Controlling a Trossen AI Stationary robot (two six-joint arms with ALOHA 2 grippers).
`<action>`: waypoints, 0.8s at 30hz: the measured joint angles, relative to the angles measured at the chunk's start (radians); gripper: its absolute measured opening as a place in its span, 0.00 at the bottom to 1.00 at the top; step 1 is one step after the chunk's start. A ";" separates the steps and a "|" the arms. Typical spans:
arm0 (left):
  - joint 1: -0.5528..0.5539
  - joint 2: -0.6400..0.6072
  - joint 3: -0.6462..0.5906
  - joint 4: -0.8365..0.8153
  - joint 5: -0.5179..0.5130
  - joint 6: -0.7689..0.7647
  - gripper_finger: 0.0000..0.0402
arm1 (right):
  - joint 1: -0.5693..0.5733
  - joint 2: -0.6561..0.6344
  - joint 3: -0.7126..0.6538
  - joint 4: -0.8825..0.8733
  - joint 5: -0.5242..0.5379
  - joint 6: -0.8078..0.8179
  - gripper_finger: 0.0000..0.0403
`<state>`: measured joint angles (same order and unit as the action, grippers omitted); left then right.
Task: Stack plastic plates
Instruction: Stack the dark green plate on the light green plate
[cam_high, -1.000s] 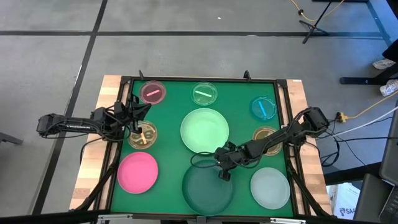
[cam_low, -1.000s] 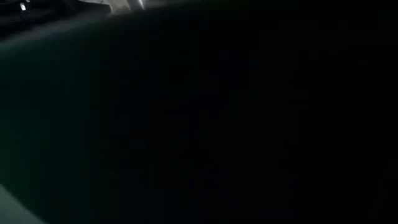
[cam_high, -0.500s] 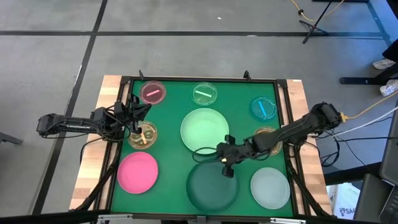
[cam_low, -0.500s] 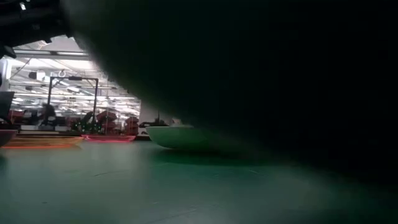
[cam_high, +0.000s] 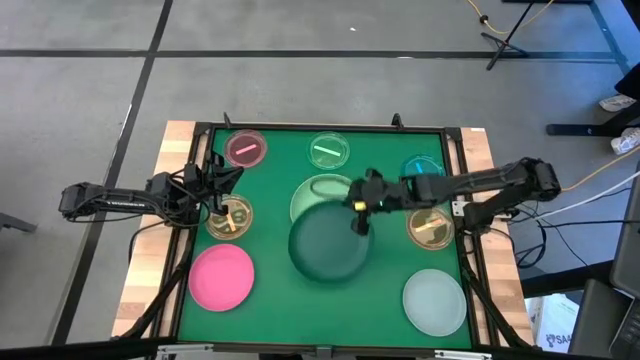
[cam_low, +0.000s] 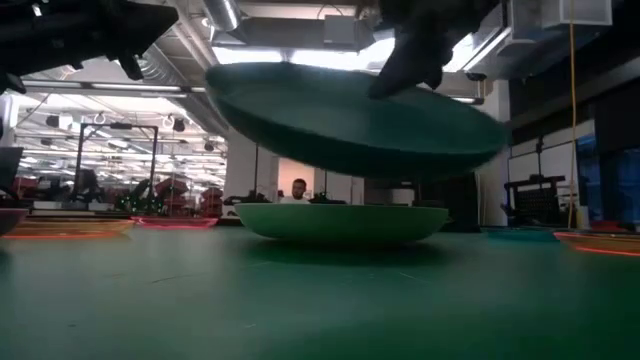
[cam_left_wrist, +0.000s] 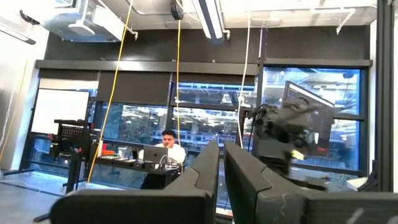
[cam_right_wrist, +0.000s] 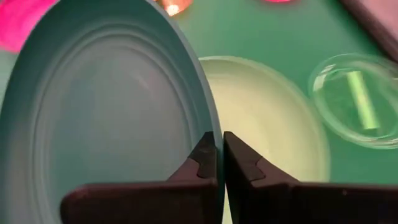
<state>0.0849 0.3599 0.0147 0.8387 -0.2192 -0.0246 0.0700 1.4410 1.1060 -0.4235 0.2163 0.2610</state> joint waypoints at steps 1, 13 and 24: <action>0.000 0.000 0.000 0.000 0.000 0.000 0.04 | -0.029 0.000 0.004 0.002 -0.008 -0.011 0.00; 0.000 0.000 0.000 0.000 0.000 0.000 0.04 | -0.345 0.027 0.006 0.010 -0.186 -0.061 0.00; 0.000 0.000 0.000 -0.016 -0.003 -0.021 0.04 | -0.418 0.196 0.006 0.036 -0.293 -0.072 0.00</action>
<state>0.0845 0.3600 0.0144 0.8230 -0.2224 -0.0458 -0.3481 1.6369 1.1118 -0.3879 -0.0765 0.1889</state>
